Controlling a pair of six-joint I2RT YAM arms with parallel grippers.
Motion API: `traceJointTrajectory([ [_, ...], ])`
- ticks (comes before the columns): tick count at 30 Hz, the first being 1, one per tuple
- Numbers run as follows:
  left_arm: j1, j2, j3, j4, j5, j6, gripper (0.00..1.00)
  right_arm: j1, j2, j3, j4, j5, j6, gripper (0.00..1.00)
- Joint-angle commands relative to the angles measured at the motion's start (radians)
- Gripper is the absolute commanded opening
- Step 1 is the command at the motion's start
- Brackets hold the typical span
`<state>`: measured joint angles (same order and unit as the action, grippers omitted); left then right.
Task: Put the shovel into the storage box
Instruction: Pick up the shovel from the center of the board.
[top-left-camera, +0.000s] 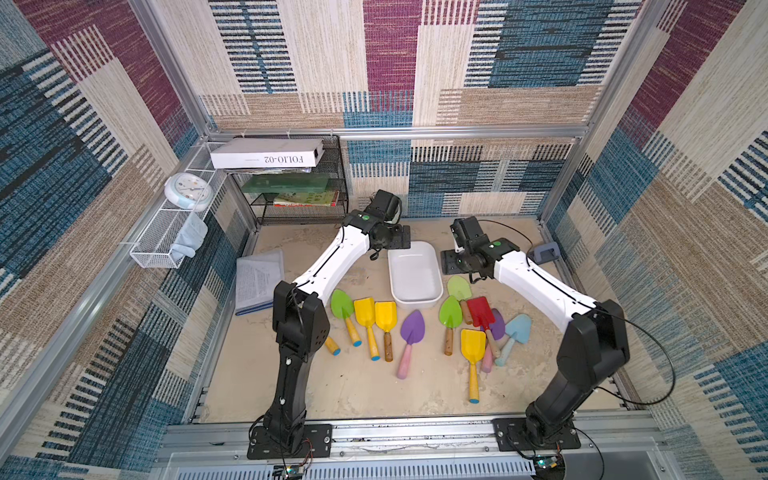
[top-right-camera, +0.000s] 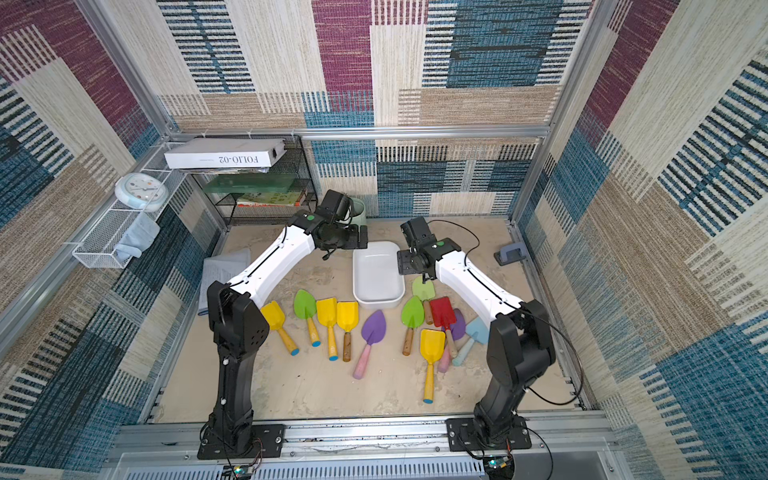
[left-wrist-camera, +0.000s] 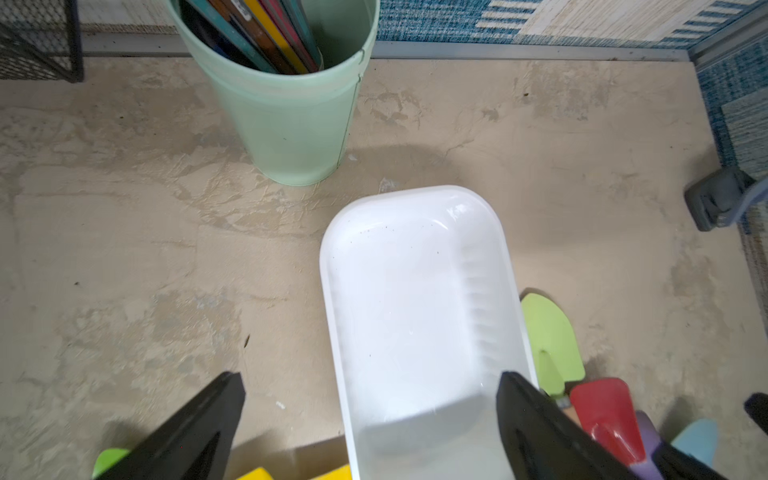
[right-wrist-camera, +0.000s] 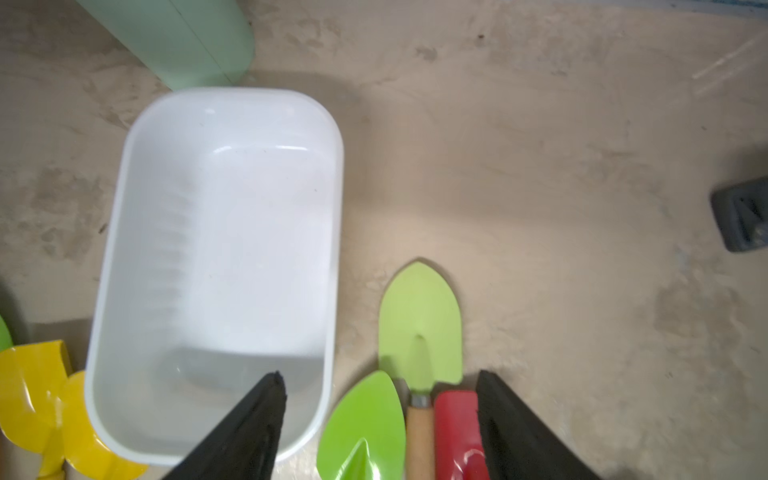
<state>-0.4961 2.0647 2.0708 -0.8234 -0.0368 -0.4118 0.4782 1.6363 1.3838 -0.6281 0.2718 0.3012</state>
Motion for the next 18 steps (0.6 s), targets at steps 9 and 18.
traceJointTrajectory([
  [9,-0.049,-0.362,-0.540,0.179,0.085,-0.042,0.99,0.001,-0.259,-0.341,-0.127,0.060,0.127,0.58],
  [18,-0.130,-0.497,-0.772,0.231,0.127,-0.081,0.99,0.002,-0.235,-0.469,-0.123,0.022,0.177,0.50],
])
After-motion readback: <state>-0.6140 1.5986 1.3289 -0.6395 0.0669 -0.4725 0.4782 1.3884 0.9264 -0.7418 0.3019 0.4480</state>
